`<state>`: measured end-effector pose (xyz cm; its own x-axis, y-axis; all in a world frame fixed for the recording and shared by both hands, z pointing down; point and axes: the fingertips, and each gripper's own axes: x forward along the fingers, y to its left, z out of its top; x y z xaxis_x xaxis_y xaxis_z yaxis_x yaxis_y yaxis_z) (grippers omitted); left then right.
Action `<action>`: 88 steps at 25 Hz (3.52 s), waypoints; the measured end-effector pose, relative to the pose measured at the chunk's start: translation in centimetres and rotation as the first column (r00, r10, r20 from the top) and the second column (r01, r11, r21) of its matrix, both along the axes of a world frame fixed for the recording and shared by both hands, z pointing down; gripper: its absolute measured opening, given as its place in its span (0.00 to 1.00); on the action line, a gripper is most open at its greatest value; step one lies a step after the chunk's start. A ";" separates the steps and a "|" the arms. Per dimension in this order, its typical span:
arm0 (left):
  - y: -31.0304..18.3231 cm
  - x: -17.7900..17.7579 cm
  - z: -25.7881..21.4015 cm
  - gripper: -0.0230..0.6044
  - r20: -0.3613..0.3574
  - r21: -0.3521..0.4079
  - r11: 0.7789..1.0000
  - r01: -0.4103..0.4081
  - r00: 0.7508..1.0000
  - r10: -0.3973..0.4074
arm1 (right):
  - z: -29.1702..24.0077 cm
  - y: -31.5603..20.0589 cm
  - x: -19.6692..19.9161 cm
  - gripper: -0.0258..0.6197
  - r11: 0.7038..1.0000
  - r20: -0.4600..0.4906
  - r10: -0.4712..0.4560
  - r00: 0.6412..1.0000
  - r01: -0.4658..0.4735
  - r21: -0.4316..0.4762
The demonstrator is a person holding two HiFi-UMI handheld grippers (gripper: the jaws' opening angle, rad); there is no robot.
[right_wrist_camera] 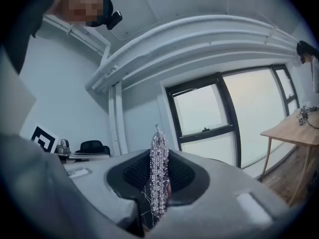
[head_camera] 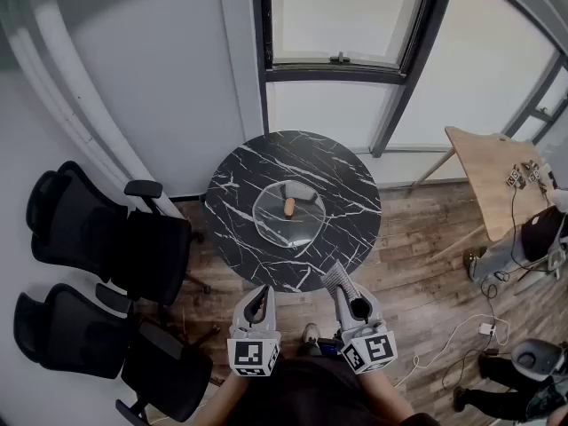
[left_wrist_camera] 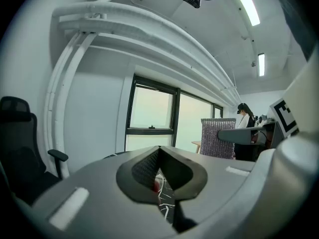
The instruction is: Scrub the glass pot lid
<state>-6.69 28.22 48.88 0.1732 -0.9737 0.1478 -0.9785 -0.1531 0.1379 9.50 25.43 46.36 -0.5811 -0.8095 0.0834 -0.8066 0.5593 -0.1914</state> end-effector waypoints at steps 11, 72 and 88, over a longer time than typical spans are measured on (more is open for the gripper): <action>-0.3 0.9 0.5 0.04 0.021 -0.023 1.000 0.004 1.000 -0.004 | 0.1 -0.3 1.1 0.17 1.000 0.039 0.009 0.999 -0.008 -0.013; -28.8 -3.3 21.7 0.42 0.115 -0.480 0.873 -0.092 0.979 0.166 | 7.2 -25.6 -6.8 0.17 0.992 -0.122 0.028 0.992 -0.043 -0.117; -33.5 -0.9 34.5 0.54 0.183 -0.688 0.724 0.038 0.976 0.122 | 12.1 -29.9 -2.1 0.17 0.979 -0.076 -0.032 0.997 0.016 -0.203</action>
